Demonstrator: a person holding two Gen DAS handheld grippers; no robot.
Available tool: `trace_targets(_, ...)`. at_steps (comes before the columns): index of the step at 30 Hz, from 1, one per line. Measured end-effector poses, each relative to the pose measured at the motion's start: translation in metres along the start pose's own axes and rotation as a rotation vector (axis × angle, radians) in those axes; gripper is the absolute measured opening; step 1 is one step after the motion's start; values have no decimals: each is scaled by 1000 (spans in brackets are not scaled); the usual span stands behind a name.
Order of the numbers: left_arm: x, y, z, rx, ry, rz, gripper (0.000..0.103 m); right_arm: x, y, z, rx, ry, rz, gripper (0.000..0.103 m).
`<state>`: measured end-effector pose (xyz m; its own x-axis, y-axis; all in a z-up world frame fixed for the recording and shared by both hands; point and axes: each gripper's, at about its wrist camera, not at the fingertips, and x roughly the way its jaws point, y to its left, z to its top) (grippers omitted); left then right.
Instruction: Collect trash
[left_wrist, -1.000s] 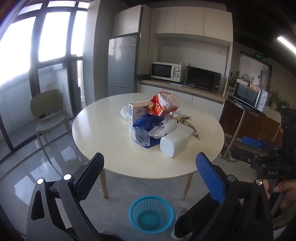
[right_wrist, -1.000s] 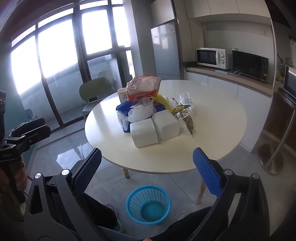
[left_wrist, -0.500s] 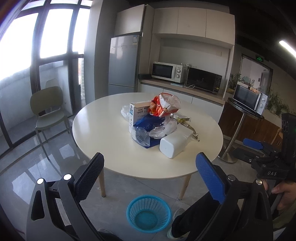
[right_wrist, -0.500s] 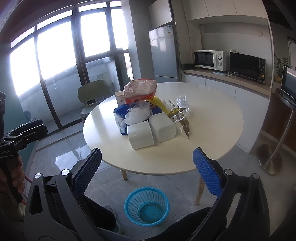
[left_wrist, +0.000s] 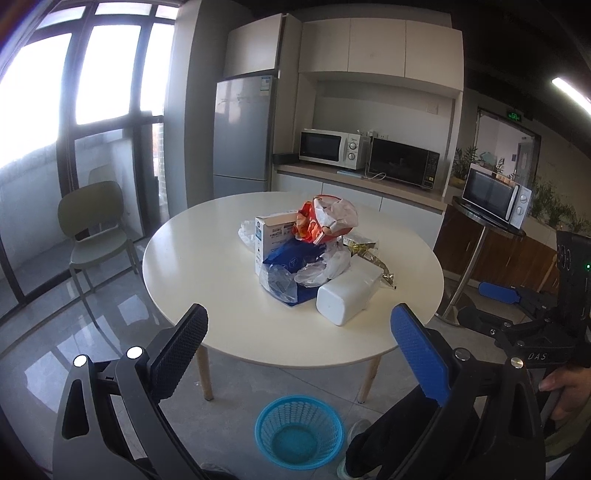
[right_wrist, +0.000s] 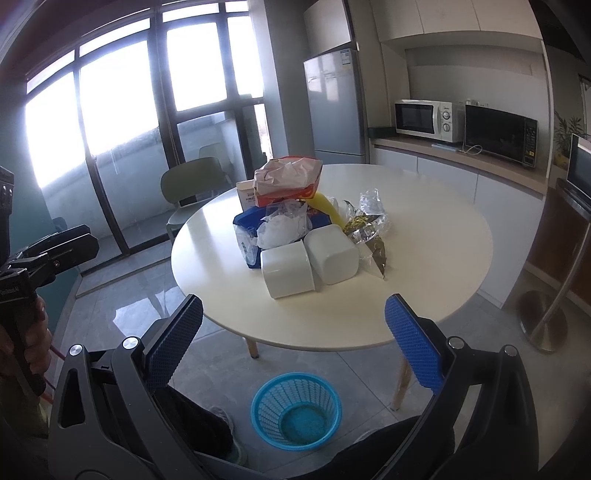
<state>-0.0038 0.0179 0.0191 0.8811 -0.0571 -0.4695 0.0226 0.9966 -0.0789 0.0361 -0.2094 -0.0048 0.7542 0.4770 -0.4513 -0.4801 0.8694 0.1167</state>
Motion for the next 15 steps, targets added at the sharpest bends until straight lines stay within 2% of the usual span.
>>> trace_targets(9,11,0,9,-11,-3,-42,97,7,-9,9,-26,34,-52,94)
trace_targets(15,22,-1,21,-14,-16,-46,97,21,-30,16,0,56,-73,94)
